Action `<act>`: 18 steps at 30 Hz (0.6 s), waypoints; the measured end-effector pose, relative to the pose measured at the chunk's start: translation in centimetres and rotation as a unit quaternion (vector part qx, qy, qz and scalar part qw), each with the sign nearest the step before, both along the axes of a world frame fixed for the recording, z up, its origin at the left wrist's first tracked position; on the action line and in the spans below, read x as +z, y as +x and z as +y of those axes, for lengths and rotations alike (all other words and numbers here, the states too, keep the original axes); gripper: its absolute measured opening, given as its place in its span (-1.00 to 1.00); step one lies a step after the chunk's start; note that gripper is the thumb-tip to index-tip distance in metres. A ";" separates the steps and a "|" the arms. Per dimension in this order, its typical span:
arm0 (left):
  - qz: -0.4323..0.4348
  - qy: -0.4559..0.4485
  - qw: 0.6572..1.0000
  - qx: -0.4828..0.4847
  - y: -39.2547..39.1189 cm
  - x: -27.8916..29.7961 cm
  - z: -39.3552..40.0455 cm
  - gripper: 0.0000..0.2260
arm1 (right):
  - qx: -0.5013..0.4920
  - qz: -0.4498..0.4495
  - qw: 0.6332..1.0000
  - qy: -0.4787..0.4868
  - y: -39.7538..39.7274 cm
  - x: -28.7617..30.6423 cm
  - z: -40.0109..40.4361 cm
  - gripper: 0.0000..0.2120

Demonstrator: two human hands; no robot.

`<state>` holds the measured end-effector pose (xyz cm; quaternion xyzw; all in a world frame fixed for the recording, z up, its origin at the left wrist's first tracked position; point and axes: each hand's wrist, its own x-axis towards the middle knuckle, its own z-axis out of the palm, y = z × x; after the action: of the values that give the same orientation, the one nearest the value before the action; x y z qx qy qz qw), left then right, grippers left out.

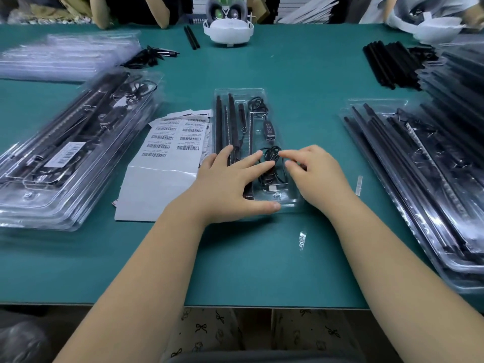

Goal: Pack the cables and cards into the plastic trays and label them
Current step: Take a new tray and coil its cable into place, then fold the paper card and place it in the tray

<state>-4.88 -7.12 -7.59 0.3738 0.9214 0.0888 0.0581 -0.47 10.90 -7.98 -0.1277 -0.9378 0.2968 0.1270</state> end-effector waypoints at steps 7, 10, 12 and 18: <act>0.086 0.225 0.949 0.201 -1.9 1.1 -1.7 -0.73 | -0.009 0.002 0.999 0.041 0.1 0.2 -0.4 -0.66; 0.080 0.122 0.936 0.321 -2.4 0.8 -2.4 -0.73 | -0.002 -0.005 0.999 0.047 0.1 0.3 -0.3 -0.64; 0.060 0.138 0.937 0.316 -2.6 0.8 -2.7 -0.73 | -0.005 -0.005 0.999 0.046 0.2 0.3 -0.4 -0.64; 0.051 0.043 0.954 0.294 -2.4 0.7 -3.5 -0.62 | -0.025 -0.005 0.998 0.053 0.3 0.5 0.4 -0.63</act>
<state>-7.31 -10.64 -6.93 0.0926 0.9876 0.1220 -0.0334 -0.16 11.34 -7.52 -0.1454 -0.9495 0.2425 0.1361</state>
